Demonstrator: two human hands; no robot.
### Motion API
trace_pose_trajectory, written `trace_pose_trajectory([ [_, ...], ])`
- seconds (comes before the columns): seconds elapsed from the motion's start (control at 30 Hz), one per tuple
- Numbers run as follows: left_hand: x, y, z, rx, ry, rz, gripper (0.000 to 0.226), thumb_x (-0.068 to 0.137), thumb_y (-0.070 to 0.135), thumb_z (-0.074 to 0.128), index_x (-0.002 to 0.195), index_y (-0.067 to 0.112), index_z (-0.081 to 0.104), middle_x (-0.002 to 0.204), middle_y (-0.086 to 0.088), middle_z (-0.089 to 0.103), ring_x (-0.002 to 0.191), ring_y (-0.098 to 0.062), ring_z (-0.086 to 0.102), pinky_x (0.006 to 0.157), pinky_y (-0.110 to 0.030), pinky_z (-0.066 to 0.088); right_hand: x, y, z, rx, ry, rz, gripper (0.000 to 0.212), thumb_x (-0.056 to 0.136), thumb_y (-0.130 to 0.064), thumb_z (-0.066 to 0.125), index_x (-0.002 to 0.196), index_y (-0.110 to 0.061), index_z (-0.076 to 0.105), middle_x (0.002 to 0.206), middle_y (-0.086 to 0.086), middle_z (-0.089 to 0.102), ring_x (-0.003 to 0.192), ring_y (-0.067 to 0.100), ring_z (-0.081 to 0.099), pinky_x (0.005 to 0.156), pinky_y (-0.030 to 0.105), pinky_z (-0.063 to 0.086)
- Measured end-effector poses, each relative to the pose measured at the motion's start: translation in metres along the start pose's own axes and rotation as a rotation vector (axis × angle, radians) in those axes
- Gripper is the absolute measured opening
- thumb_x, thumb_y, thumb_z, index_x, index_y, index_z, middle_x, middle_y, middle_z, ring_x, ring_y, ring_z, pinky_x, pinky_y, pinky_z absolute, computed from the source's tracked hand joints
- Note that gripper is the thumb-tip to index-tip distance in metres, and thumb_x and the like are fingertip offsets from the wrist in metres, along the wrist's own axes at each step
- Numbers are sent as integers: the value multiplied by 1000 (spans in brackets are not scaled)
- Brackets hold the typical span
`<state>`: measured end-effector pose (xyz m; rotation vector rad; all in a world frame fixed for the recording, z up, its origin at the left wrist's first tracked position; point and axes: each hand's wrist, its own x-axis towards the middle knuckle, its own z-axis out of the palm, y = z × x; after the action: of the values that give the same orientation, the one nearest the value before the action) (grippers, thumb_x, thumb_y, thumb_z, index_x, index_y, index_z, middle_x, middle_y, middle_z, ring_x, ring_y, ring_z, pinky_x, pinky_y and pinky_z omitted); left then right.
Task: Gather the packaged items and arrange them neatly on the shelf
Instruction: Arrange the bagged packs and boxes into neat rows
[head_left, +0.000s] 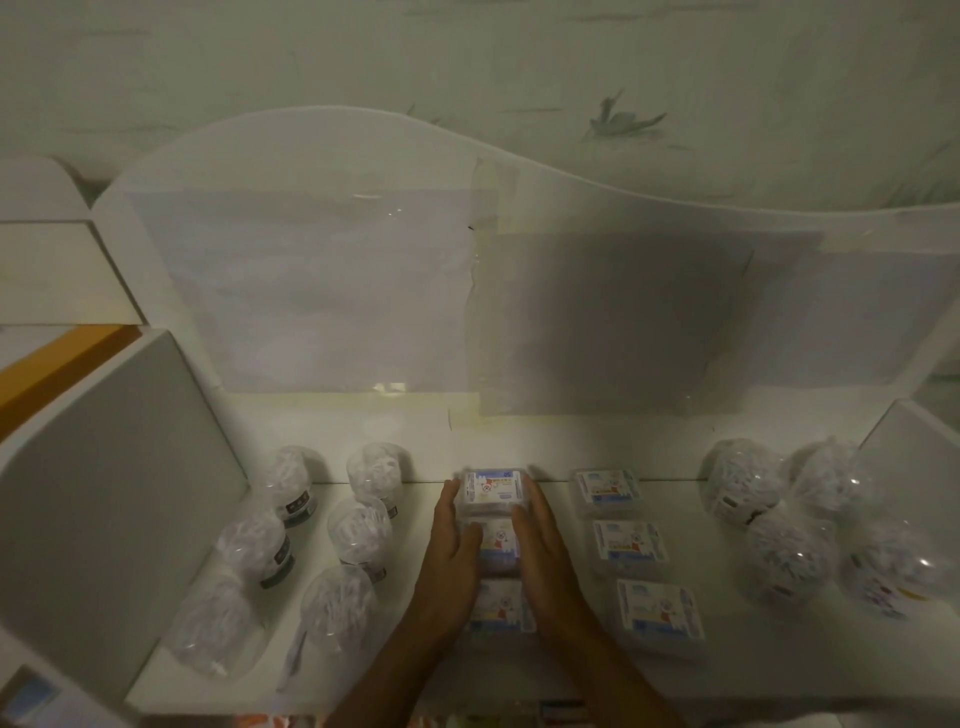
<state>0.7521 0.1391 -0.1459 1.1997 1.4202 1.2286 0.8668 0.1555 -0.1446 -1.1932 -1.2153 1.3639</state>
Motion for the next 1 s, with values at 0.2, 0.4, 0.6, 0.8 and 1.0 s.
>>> trace_pose_trajectory([
  [0.2,2,-4,-1,62,22,25,46,104,19,32,148,30,21,138,15,45,118,5,50,88,-5,43,2,2,9,17,59,24,47,98,-42,47,143,-36,36,140,-1,51,117,18,59,99,47,51],
  [0.4,-4,1,0,75,-12,41,50,101,32,35,148,24,21,140,8,44,117,3,50,82,-2,44,-4,-1,2,-32,19,-3,43,103,-28,41,145,-36,33,139,-14,45,124,1,44,103,25,37],
  [0.6,-8,2,3,38,30,32,69,87,44,37,150,25,17,149,5,39,133,-9,42,112,-30,36,-2,4,10,-82,93,-27,45,104,-20,40,143,-36,25,141,-8,41,126,16,47,103,42,47],
  [0.8,-8,6,0,44,36,35,68,85,46,41,148,28,22,146,4,42,132,-12,45,113,-43,36,-9,-2,7,-100,55,-51,47,104,-26,41,147,-34,25,142,-13,38,131,10,42,110,33,39],
  [1.0,0,36,3,364,-3,260,48,93,29,43,139,34,30,153,10,21,143,-2,13,108,-3,10,-3,-39,-11,-396,-7,-142,41,100,-25,50,141,-25,46,135,-11,50,119,1,48,83,0,39],
])
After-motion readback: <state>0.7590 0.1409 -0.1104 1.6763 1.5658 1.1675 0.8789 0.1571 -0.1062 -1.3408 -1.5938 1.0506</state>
